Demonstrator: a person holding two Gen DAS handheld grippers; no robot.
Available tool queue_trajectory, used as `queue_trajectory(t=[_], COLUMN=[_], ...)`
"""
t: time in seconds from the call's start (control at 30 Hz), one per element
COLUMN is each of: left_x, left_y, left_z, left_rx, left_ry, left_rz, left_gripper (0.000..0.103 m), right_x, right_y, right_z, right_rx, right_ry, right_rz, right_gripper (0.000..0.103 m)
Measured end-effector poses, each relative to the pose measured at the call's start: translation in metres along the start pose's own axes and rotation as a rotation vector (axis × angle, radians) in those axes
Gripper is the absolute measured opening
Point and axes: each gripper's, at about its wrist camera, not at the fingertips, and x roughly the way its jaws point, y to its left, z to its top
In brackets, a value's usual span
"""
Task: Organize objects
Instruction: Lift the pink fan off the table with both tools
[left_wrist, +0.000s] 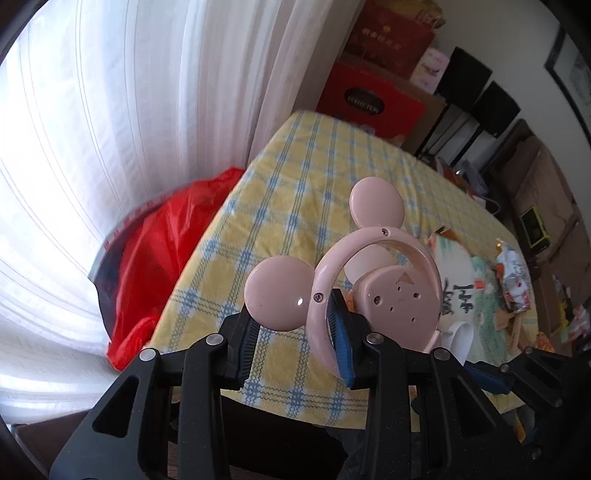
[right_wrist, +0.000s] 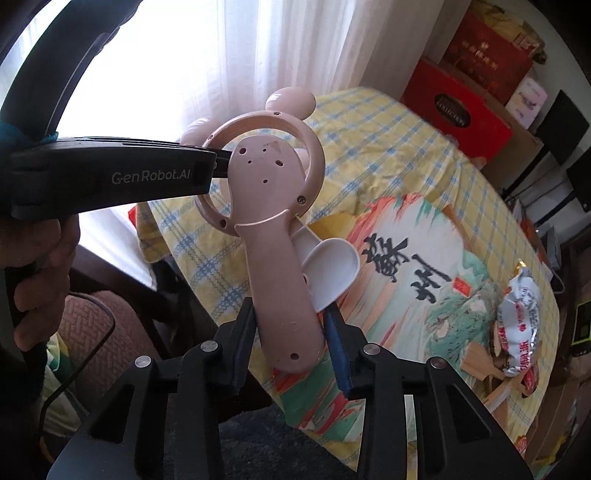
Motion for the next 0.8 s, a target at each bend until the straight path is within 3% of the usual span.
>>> queue_trajectory(t=[0.23, 0.43, 0.8], left_x=[-0.020, -0.028, -0.093], left_y=[-0.005, -0.034, -0.068], left_z=[0.004, -0.004, -0.003], left_rx=[0.014, 0.097, 0.162], left_ry=[-0.033, -0.038, -0.161], left_rz=[0.015, 0.050, 0.094], left_gripper=[0.032, 0.032, 0.028], right_x=[-0.017, -0.025, -0.076], right_y=[0.003, -0.005, -0.014], right_z=[-0.005, -0.026, -0.033], right_rx=[0.080, 0.118, 0.139], right_ry=[-0.070, -0.098, -0.226], right_rz=[0.013, 0.010, 0.029], right_gripper=[0.037, 0.037, 0.037])
